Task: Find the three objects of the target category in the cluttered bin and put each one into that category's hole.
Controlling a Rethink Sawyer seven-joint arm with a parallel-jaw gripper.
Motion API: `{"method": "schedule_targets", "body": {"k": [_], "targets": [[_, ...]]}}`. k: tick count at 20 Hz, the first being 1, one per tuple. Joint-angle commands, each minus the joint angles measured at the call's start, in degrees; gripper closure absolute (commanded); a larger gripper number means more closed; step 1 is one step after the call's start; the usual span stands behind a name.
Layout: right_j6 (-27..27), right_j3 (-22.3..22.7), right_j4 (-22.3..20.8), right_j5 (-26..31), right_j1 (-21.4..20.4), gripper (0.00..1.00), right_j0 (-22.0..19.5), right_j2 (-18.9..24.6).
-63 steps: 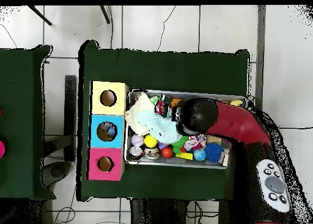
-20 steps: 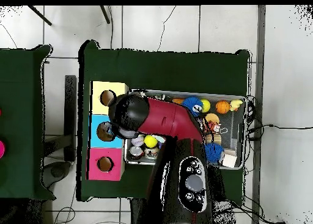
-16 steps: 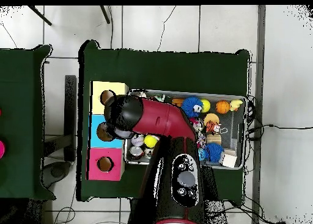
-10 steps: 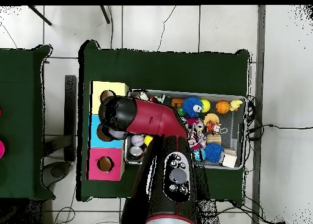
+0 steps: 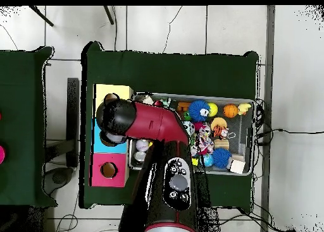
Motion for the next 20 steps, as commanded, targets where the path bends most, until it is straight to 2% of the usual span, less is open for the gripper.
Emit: {"method": "schedule_targets", "body": {"k": [1, 6, 8, 11, 15, 20], "targets": [[15.4, -0.8, 2.6, -2.6, 1.7, 1.00, 0.3, 0.0], [14.0, 0.0, 2.7, -4.0, 2.0, 1.00, 0.2, 0.1], [14.5, 0.4, 1.9, -3.2, 0.9, 1.00, 1.6, -0.8], [16.5, 2.4, 1.8, -6.9, 1.3, 1.00, 4.4, -1.8], [14.9, 6.6, 2.8, -12.7, 2.0, 1.00, 4.9, -0.6], [14.9, 10.3, 1.3, -17.7, 1.6, 1.00, 7.1, -2.9]]}}
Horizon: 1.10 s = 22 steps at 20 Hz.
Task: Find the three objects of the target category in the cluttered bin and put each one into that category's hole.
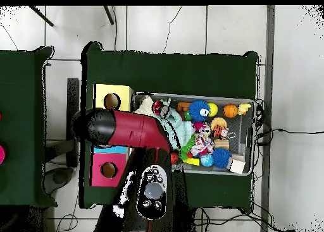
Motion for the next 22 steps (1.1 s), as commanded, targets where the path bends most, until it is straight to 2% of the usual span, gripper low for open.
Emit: {"method": "schedule_targets", "body": {"k": [1, 4, 9, 22], "targets": [[14.4, 9.0, 0.6, -9.5, 2.2, 1.00, 1.0, 0.4], [13.2, 10.0, 0.9, -11.8, 2.8, 1.00, 0.3, 1.0], [10.3, 11.1, 0.9, -12.1, 2.2, 1.00, -1.9, 2.2], [7.9, 14.1, 0.4, -13.9, 1.1, 1.00, -3.5, 3.9]]}}
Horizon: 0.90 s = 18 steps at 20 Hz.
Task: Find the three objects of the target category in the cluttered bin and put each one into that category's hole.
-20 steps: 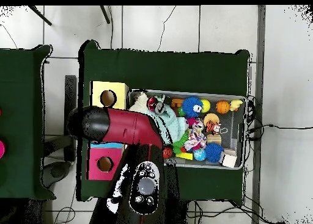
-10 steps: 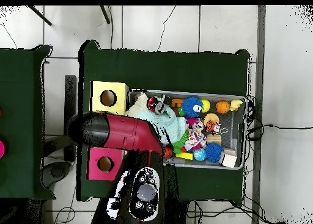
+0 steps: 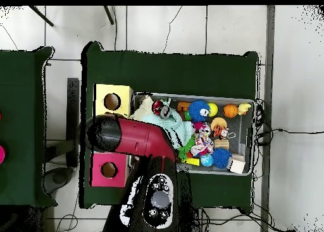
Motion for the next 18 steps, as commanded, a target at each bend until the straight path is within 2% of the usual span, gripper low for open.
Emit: {"method": "schedule_targets", "body": {"k": [1, 7, 11, 18], "targets": [[7.8, 9.9, -0.4, -3.6, 2.8, 1.00, -2.4, 4.1], [7.8, 10.4, -1.7, -5.9, 3.9, 1.00, -1.7, 3.8], [5.9, 11.3, -3.0, -7.9, 4.9, 1.00, -2.5, 4.9], [6.5, 15.2, -3.3, -14.0, 5.9, 1.00, -2.9, 6.1]]}}
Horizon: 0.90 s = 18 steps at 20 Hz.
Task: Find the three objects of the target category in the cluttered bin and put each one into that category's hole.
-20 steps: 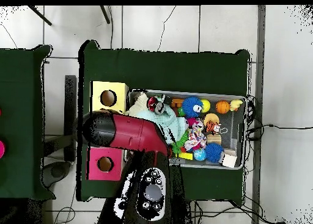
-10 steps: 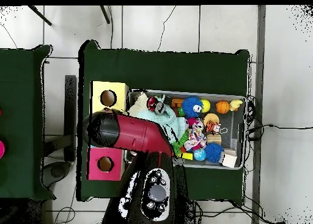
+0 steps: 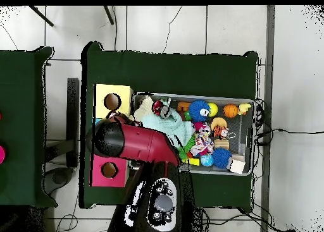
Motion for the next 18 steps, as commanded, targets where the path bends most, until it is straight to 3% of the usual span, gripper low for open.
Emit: {"method": "schedule_targets", "body": {"k": [1, 3, 12, 18], "targets": [[5.8, 12.1, -3.7, -4.4, 6.5, 1.00, -2.3, 5.8], [4.2, 12.2, -4.0, -2.3, 6.8, 1.00, -2.7, 6.2], [2.9, 14.2, -5.8, -4.3, 7.2, 1.00, -3.2, 6.5], [1.1, 11.8, -5.5, -3.4, 8.2, 1.00, -5.7, 8.3]]}}
